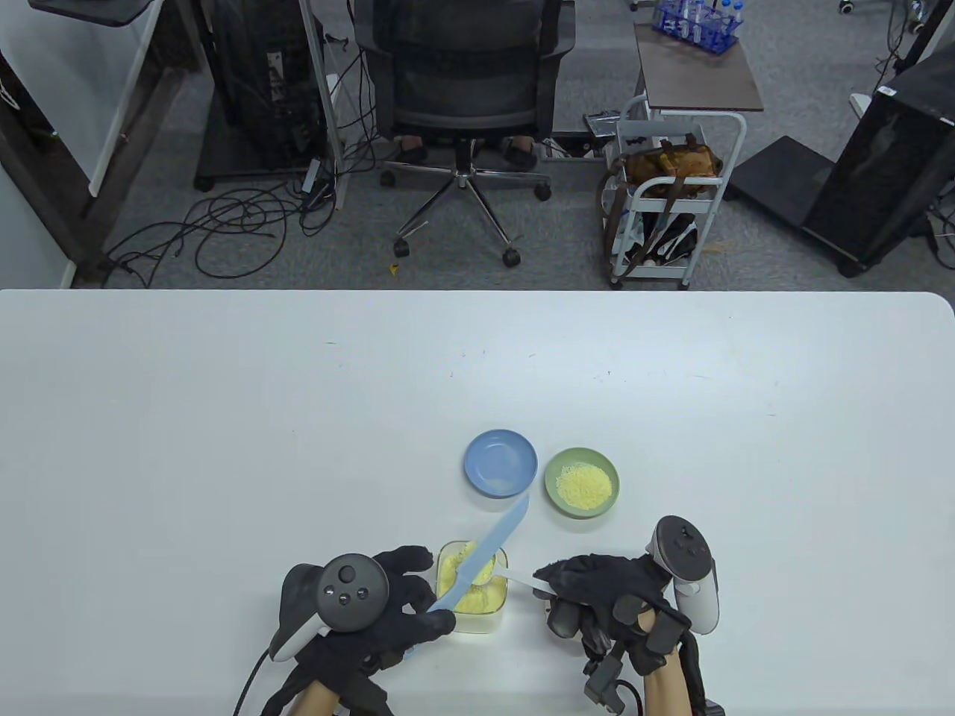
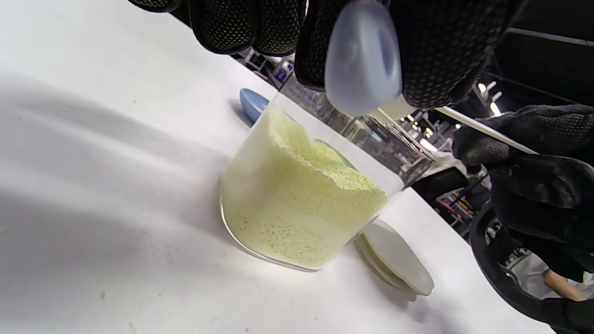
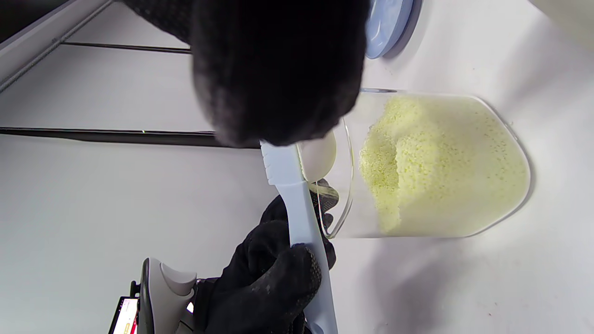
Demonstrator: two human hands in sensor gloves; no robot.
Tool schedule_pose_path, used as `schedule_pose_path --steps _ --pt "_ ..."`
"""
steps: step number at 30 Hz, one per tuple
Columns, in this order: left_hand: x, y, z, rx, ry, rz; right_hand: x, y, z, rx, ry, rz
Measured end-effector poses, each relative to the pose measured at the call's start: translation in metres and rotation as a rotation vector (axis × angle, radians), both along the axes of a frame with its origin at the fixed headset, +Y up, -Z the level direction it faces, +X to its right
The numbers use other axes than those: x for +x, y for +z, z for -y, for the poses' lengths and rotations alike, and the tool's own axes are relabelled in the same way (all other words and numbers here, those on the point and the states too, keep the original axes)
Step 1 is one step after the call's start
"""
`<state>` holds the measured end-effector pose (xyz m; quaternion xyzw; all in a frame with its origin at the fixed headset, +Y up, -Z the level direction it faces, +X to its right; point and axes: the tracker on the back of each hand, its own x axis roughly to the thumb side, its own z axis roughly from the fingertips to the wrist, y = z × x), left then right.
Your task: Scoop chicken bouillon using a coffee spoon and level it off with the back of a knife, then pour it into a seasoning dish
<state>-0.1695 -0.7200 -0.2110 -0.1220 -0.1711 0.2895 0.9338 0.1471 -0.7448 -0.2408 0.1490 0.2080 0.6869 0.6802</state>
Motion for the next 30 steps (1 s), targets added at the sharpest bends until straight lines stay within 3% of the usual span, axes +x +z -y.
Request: schedule_pose_path --steps 6,26,30 --pt "-0.010 -0.007 0.005 -0.067 0.042 0.002 0.001 0.000 0.000 0.002 -0.002 -0.002" --pt "-0.026 -0.012 0.007 -0.076 0.064 -0.044 0.003 0.000 0.000 0.011 0.010 -0.006" --pt "-0.035 -0.014 0.008 -0.065 0.055 -0.140 0.003 0.000 0.000 0.013 0.009 -0.004"
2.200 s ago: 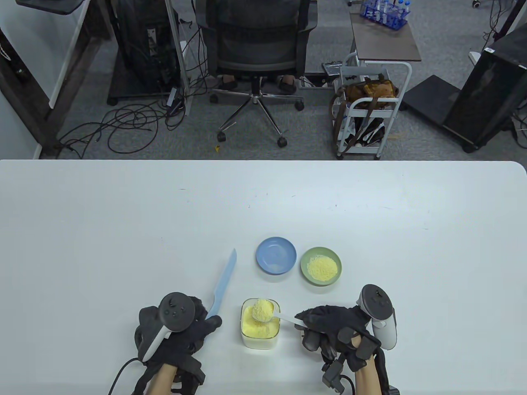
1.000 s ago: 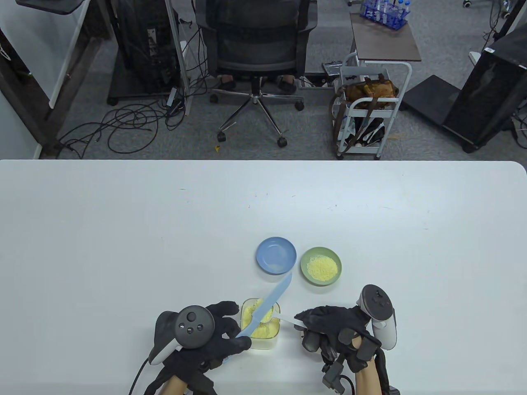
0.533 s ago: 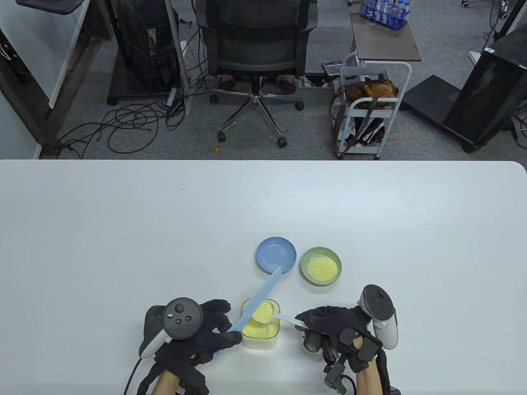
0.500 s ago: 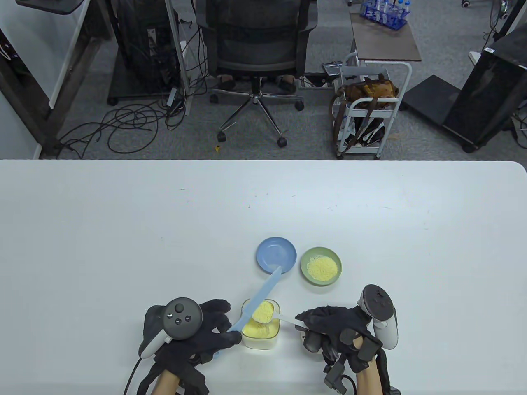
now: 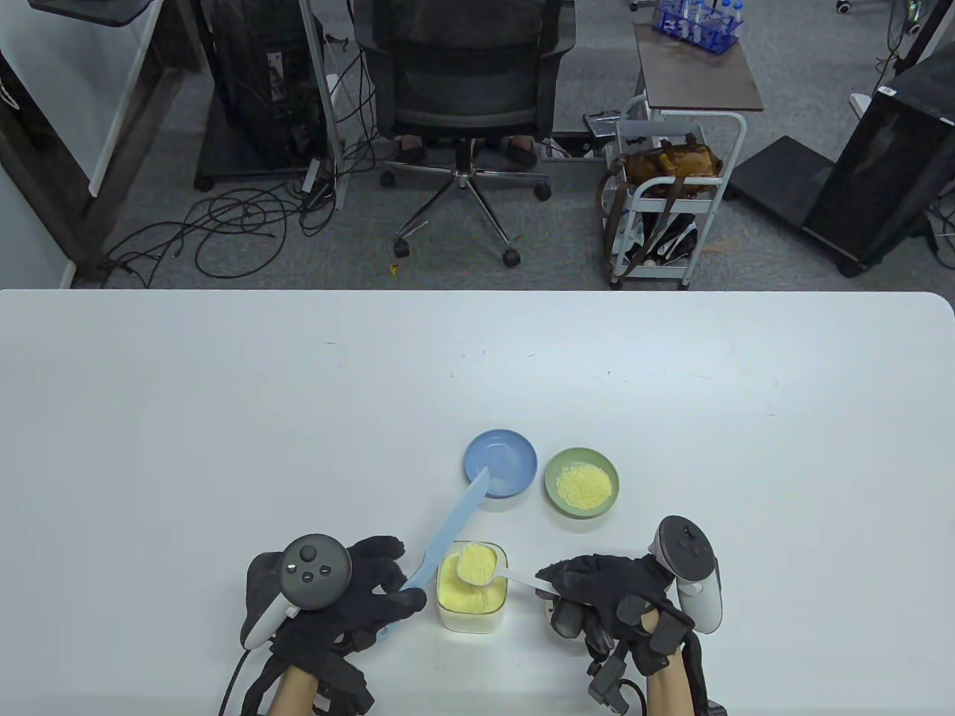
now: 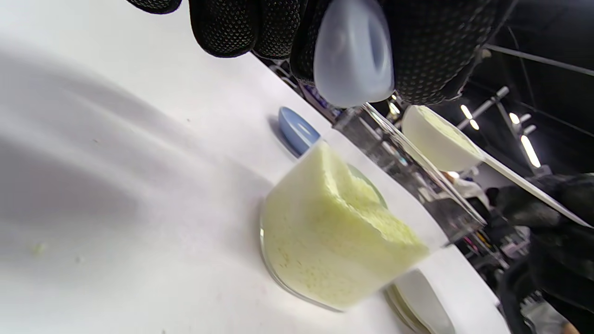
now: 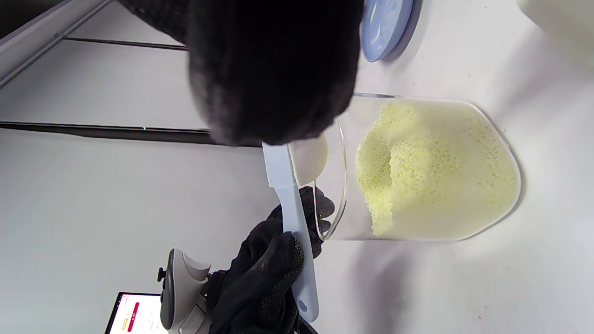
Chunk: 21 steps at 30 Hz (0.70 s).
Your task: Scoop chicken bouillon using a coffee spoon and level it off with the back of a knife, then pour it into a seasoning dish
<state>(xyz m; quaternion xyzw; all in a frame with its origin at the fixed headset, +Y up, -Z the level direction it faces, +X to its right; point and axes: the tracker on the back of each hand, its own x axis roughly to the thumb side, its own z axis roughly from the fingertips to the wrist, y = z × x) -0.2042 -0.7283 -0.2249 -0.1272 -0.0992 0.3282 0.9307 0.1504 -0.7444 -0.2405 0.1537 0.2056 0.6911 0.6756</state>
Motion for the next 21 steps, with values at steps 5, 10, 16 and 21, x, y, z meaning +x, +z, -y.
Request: schedule_pose_path --steps 5,10,16,21 --pt "-0.018 -0.004 0.014 -0.010 -0.174 -0.257 0.000 0.000 0.000 -0.001 -0.001 0.001" --pt "-0.029 -0.009 0.029 -0.062 -0.329 -0.393 0.000 0.000 0.000 -0.002 -0.001 -0.003" --pt "-0.031 -0.013 0.042 -0.103 -0.427 -0.440 -0.001 0.001 -0.001 0.003 -0.004 -0.005" --pt "-0.029 -0.014 0.042 -0.125 -0.511 -0.435 -0.001 0.000 -0.001 0.006 0.000 -0.011"
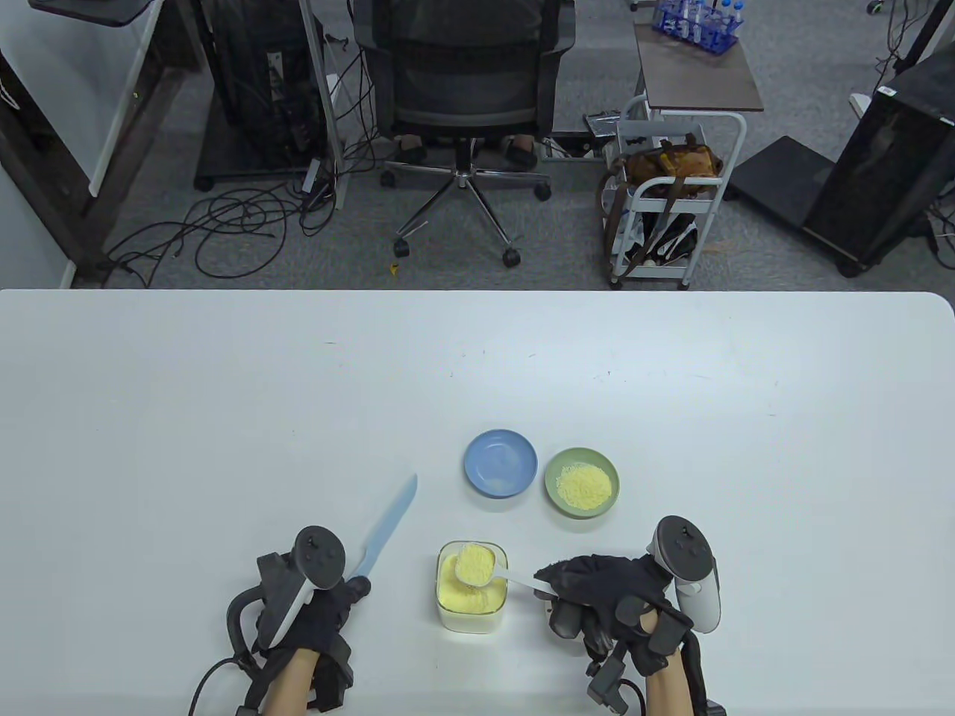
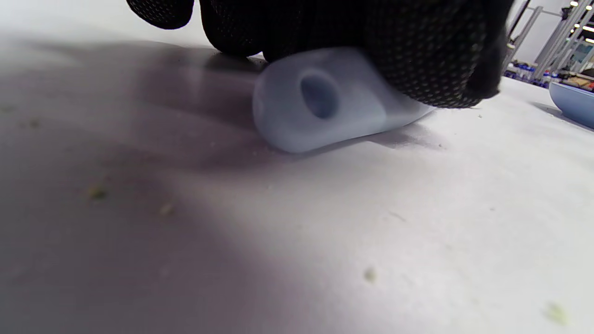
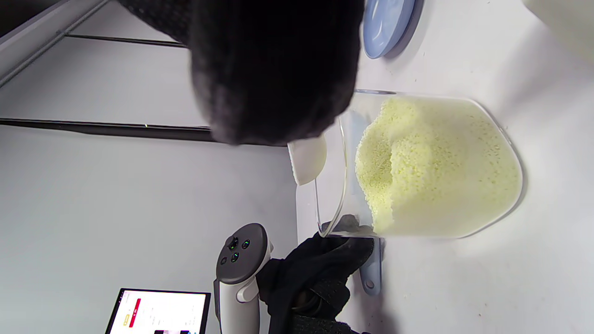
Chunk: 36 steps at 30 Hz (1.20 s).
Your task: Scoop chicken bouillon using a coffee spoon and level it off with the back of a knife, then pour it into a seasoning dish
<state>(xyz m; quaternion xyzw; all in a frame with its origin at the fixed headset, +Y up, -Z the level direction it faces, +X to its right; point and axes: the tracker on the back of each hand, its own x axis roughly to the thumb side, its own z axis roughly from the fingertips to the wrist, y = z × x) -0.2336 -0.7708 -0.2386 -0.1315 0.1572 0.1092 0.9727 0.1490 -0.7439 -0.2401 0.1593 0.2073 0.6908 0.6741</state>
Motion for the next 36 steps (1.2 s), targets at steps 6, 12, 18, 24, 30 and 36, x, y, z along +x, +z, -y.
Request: schedule_pose_path --steps 6,12,18,24,30,36 --pt "0.000 0.000 0.002 0.025 -0.033 -0.010 -0.001 0.000 0.000 -0.002 0.004 0.000" --pt "0.000 0.001 0.000 0.024 -0.041 -0.010 -0.001 0.000 0.000 -0.005 0.008 -0.001" --pt "0.000 0.001 0.000 0.043 -0.056 -0.002 -0.002 0.000 0.000 -0.007 0.008 0.000" --pt "0.001 0.006 -0.013 0.118 -0.003 0.011 -0.001 0.000 0.000 -0.005 0.000 0.001" --pt "0.011 0.014 -0.022 0.330 0.078 0.110 -0.001 0.000 0.000 -0.005 -0.010 0.005" --pt "0.016 0.009 -0.003 0.079 0.095 0.201 0.001 0.000 0.000 -0.009 -0.017 0.015"
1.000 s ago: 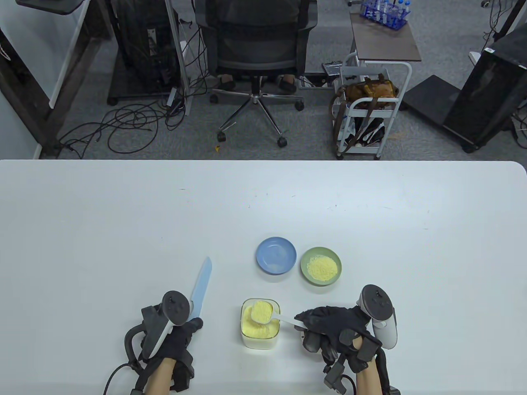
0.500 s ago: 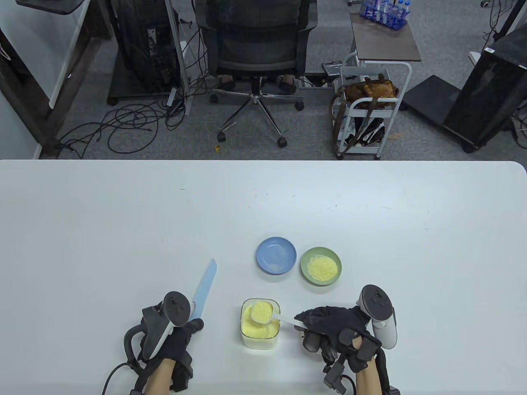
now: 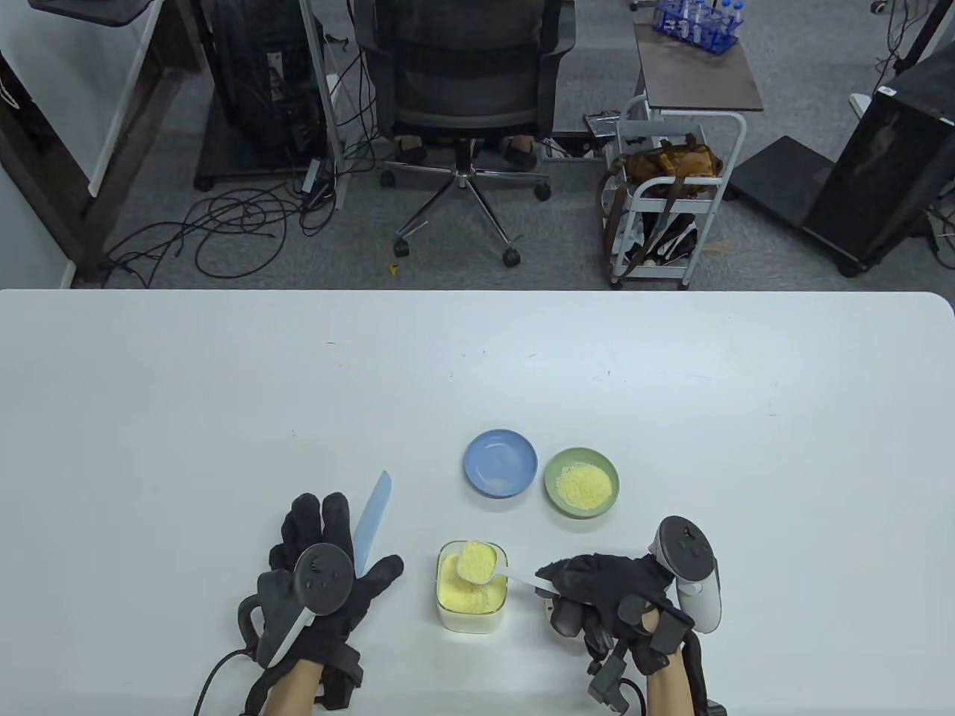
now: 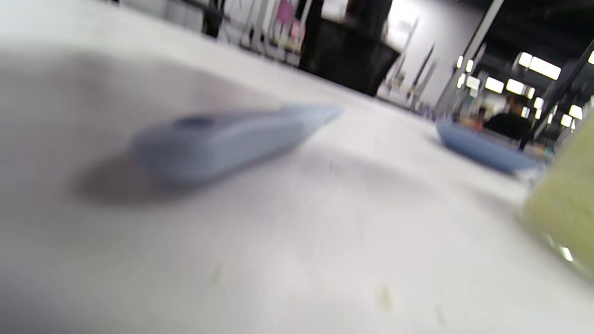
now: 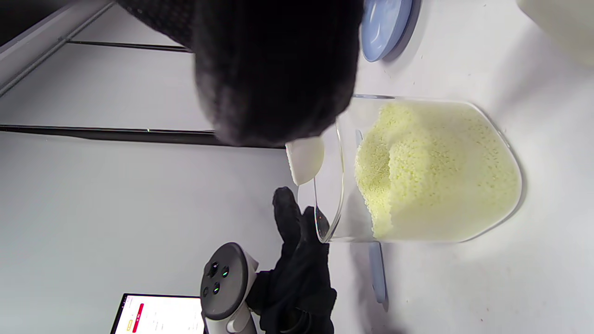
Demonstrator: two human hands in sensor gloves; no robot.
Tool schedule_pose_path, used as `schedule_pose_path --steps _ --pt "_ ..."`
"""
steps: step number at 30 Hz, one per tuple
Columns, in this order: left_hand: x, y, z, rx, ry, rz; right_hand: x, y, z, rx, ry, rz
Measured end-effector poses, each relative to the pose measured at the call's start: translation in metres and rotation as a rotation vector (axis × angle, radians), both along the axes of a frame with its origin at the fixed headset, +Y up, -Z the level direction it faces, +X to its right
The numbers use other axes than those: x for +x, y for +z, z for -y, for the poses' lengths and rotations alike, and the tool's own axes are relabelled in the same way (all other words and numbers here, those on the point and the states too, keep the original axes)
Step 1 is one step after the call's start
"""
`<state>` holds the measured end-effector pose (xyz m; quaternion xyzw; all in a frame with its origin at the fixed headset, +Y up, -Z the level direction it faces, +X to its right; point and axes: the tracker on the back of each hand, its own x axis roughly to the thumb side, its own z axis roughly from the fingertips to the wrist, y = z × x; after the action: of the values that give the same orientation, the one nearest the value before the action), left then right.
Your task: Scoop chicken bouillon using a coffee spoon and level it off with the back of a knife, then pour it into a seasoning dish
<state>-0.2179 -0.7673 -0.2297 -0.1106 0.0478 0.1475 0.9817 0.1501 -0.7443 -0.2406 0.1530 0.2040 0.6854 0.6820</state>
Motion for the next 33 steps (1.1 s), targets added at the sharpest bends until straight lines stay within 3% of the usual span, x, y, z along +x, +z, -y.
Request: schedule_pose_path --steps 2,13,19,21,27,33 --pt "0.000 -0.001 0.007 -0.066 0.002 0.019 0.001 0.000 0.001 -0.002 -0.002 0.012" --pt "0.002 -0.002 0.010 -0.067 0.014 0.024 0.007 -0.008 0.009 0.030 -0.023 0.169" --pt "0.003 -0.003 0.009 -0.058 0.039 0.036 0.002 -0.027 0.013 0.011 -0.032 0.298" --pt "0.003 -0.003 0.010 -0.056 0.045 0.037 -0.003 -0.036 0.010 0.010 0.017 0.330" --pt "0.003 -0.003 0.009 -0.061 0.049 0.039 -0.020 -0.066 -0.005 0.049 0.378 0.392" --pt "0.004 -0.004 0.010 -0.064 0.072 0.040 -0.033 -0.069 -0.009 0.093 0.642 0.418"
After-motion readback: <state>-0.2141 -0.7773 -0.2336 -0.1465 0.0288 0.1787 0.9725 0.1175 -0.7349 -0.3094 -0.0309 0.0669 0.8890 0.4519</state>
